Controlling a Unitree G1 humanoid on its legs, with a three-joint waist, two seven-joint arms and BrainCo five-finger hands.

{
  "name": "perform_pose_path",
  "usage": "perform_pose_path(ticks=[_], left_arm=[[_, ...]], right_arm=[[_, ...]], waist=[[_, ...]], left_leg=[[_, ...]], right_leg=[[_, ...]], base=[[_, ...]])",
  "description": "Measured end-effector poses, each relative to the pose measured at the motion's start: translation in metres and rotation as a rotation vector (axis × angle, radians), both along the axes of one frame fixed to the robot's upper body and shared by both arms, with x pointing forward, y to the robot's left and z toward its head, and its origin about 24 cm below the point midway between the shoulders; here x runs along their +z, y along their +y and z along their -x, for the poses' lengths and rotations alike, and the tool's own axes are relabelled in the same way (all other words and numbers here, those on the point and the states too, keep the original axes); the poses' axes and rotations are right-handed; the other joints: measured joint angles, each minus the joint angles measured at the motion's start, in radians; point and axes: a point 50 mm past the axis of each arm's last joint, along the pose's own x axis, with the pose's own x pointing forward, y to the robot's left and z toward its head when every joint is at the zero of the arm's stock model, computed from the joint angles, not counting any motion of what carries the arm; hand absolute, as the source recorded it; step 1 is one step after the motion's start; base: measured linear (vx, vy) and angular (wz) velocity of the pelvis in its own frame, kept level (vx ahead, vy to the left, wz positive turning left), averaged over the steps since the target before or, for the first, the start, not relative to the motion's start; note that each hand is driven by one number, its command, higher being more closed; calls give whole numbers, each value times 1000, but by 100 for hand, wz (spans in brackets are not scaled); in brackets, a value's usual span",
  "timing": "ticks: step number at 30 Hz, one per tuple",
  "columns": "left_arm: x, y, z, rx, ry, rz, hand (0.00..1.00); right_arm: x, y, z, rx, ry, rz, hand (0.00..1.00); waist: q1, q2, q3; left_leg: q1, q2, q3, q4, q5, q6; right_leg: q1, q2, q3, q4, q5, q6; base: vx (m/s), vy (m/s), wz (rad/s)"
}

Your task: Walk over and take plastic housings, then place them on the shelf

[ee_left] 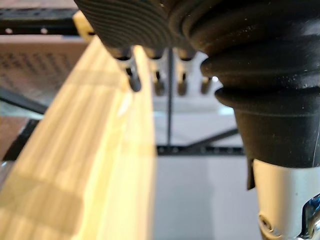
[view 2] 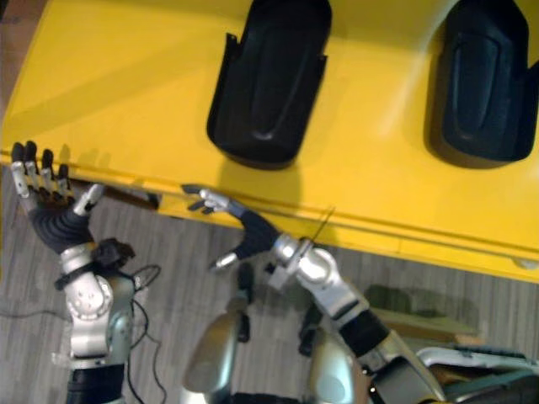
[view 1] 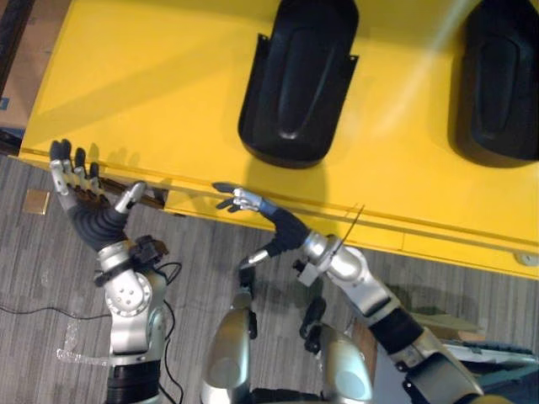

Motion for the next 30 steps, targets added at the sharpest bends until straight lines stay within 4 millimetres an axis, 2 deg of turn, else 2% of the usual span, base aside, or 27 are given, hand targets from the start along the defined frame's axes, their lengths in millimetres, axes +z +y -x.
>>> perform_pose_path(ticks=[6,10,18,19,21,23,27,28,29,30], left_arm=[[2,0,-4,-32,-10,15,0],[-3,1,-5,-38,9,20,0],[-8,0,-3,-53,26,20,0],[-8,-1,-3,-55,27,22,0],[-10,-2,-3,-60,32,35,0],[-11,-3,-3,-61,40,34,0],[-13,-4,-2,-67,53,35,0],[-13,-4,-2,-67,54,35,0],[-12,-7,-3,-81,50,32,0],[-9,-11,-5,-94,38,30,0]], right_arm=[[11,-6,-10,-37,-30,-14,0],[18,-17,-17,-83,-30,-45,0],[38,-20,-20,-74,-47,-107,0],[44,-22,-19,-80,-65,-127,0],[84,-42,-19,-134,-188,-251,0],[105,-51,-13,-159,-278,-307,0],[131,-63,12,-153,-471,-404,0],[132,-63,13,-153,-477,-409,0],[146,-75,27,-176,-576,-491,0],[162,-97,32,-233,-656,-571,0]], waist=[[2,11,6],[3,32,17],[3,46,20],[3,47,20],[3,47,20],[1,47,20],[1,49,19],[0,49,18],[-7,50,18],[-8,50,18]], left_leg=[[-21,1,-19,-5,15,-3],[-25,0,-17,-16,17,-6],[-53,-2,-8,-16,17,-6],[-53,-2,-6,-16,17,-6],[-54,-2,6,-15,17,-6],[-56,-3,11,-13,17,-6],[-52,1,36,4,32,-4],[-51,1,36,4,34,-3],[-50,-4,36,3,42,6],[-49,-8,36,3,49,15]], right_leg=[[-20,-3,-23,19,-8,-9],[-27,-17,-42,44,-10,-4],[-73,-28,-37,82,-9,-3],[-75,-28,-35,83,-9,-3],[-85,-29,-18,87,-9,-3],[-91,-30,-11,87,-8,-3],[-92,-30,11,93,-10,-7],[-92,-31,12,94,-10,-6],[-92,-35,11,107,-12,-2],[-93,-40,11,112,-17,0]], base=[[-69,-13,13],[-69,-15,15],[-38,-19,2],[-5,-13,-5],[3,-14,-11],[35,-13,-12],[87,-22,-13],[127,-32,-7],[136,-32,4],[152,-39,7]])
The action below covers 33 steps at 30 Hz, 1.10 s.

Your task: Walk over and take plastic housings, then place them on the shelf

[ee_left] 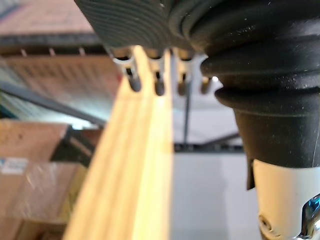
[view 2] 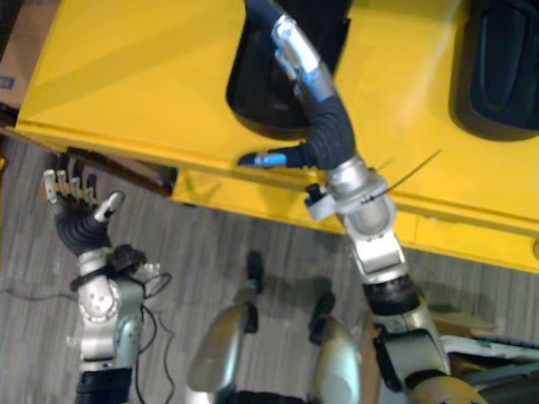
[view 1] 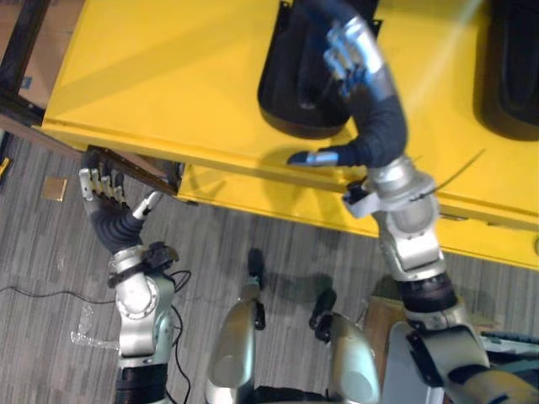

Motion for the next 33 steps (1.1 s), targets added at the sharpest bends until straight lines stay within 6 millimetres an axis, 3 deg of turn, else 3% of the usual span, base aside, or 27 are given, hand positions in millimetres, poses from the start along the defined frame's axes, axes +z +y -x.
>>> perform_pose_path(ticks=[4,9,13,23,30,33], left_arm=[[-2,0,3,-4,6,-2,0],[-5,2,4,-18,12,28,0],[-7,2,5,-28,18,20,0],[-6,3,5,-26,17,14,0],[-10,3,0,-40,42,39,0],[-10,1,-4,-52,37,44,0]], right_arm=[[38,-50,16,-52,-153,-216,0],[46,-60,22,-44,-170,-193,0],[37,-55,17,-18,-69,-74,0],[-8,-1,-12,200,267,383,0],[-29,8,-27,236,389,417,0],[-46,11,-37,254,475,407,0]], waist=[[-12,0,0],[-40,0,0],[-47,2,-1],[-44,2,-1],[-37,2,-1],[-20,3,-1]], left_leg=[[14,-8,-1,0,-3,4],[23,-7,0,1,-6,8],[35,-8,0,2,-13,10],[31,-9,0,1,-13,11],[24,-9,0,10,-18,13],[-22,0,0,107,-70,14]], right_leg=[[7,-10,2,11,-15,1],[10,-7,4,19,-22,-2],[18,-8,5,23,-32,-6],[18,-9,3,21,-29,-1],[19,-7,1,14,-29,-1],[15,-6,4,24,-29,-1]], base=[[88,-38,1],[27,-42,-3],[-7,-18,-1],[21,-9,1],[44,-23,1],[40,-19,-4]])
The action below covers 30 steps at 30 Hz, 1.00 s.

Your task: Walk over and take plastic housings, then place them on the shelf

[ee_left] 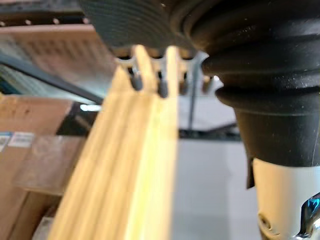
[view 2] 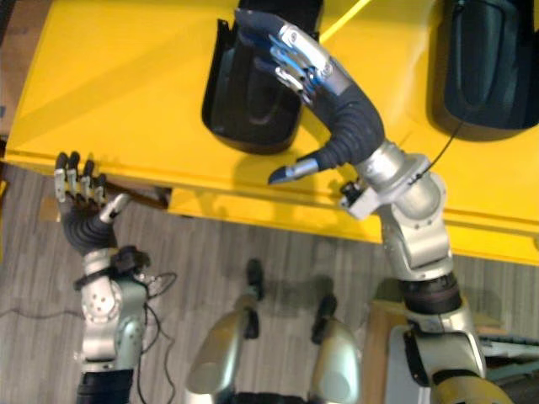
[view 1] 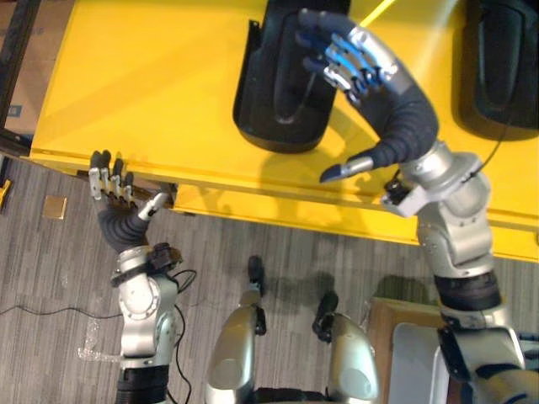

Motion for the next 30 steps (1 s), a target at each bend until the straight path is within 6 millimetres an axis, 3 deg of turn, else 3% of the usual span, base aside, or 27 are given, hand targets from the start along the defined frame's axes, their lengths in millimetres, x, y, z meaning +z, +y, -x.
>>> perform_pose_path(ticks=[6,15,24,30], left_arm=[[-3,-5,-7,-20,-5,-1,0],[0,-9,-12,-35,-10,-11,0],[0,-5,-13,-26,0,-31,0],[-5,-8,-17,-41,23,-30,0]], right_arm=[[-17,21,1,87,56,22,0],[-34,46,1,167,115,108,0],[-37,49,-6,141,122,152,0],[-45,45,-22,44,172,161,0]], waist=[[16,4,-2],[31,6,-3],[36,8,-4],[42,34,-19]], left_leg=[[-56,16,1,141,-80,8],[-77,13,1,160,-87,12],[-81,12,0,163,-87,16],[-77,9,-1,152,-84,16]], right_leg=[[-2,1,11,13,-6,-1],[-14,-1,17,12,-10,3],[-11,-1,15,4,-2,15],[-11,-3,13,2,-1,17]], base=[[-6,25,-5],[-13,10,-1],[0,0,0],[0,0,0]])
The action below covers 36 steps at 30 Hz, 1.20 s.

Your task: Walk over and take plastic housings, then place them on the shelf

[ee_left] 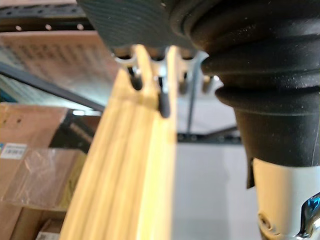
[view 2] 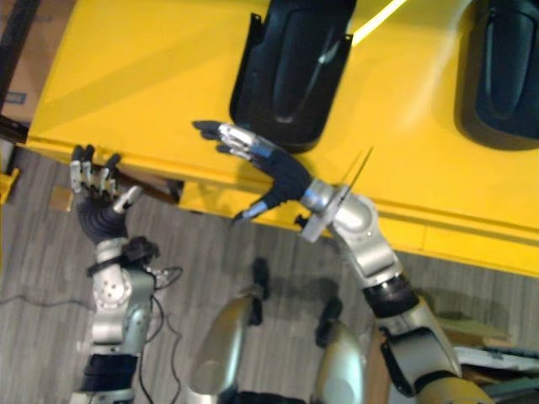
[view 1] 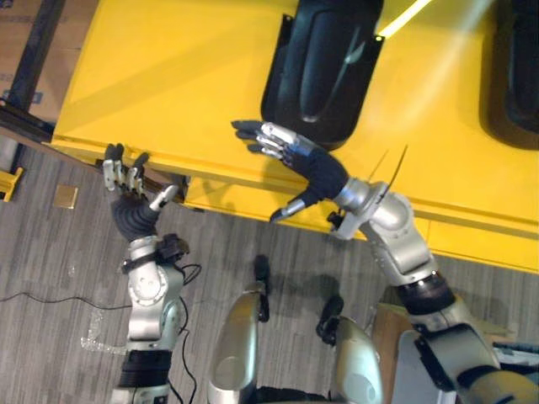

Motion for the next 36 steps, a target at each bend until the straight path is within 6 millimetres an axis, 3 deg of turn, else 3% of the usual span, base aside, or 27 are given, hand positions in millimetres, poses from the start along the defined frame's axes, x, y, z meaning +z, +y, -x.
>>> perform_pose_path(ticks=[7,12,15,19,28,31,33,36], left_arm=[[-3,-7,-3,-30,14,1,0],[-7,-9,-4,-41,37,5,0],[-31,-16,-4,-82,165,25,0],[-47,-17,4,-91,229,29,0],[-39,-17,11,-100,191,31,0],[-36,-18,15,-108,172,36,0],[-31,-16,21,-111,141,32,0],[-22,-9,29,-75,86,57,0]], right_arm=[[8,-8,-13,-82,-26,-29,0],[21,-24,-30,-190,-55,-101,0],[22,-27,-35,-208,-56,-106,0],[23,-29,-36,-193,-54,-104,0],[20,-33,-37,-177,-50,-99,0],[13,-33,-34,-142,-19,-108,0],[10,-29,-19,-93,-28,-145,0],[28,-28,9,-43,-127,-274,0]], waist=[[5,11,-7],[10,14,-10],[13,14,-10],[14,14,-10],[14,14,-10],[12,14,-10],[9,14,-10],[-8,8,-15]], left_leg=[[18,-9,-3,-39,25,-3],[35,-18,-6,-86,47,-3],[40,-20,-4,-89,50,-7],[40,-24,-3,-95,53,-11],[61,-32,-3,-128,75,-2],[102,-37,-3,-169,92,-7],[145,-37,-1,-203,101,-8],[227,-38,7,-256,111,-4]], right_leg=[[-1,-8,-5,13,-3,-4],[-3,-19,-12,18,-8,-12],[-5,-26,-11,27,-9,-11],[-11,-33,-13,39,-12,-11],[1,-34,-18,31,-9,-10],[36,-32,-23,6,-4,-4],[80,-20,-30,-34,8,1],[173,-6,-44,-106,39,18]], base=[[-1,0,2],[-6,10,4],[0,0,0],[-1,3,2],[11,2,1],[65,-5,1],[109,-22,-1],[141,-20,-5]])
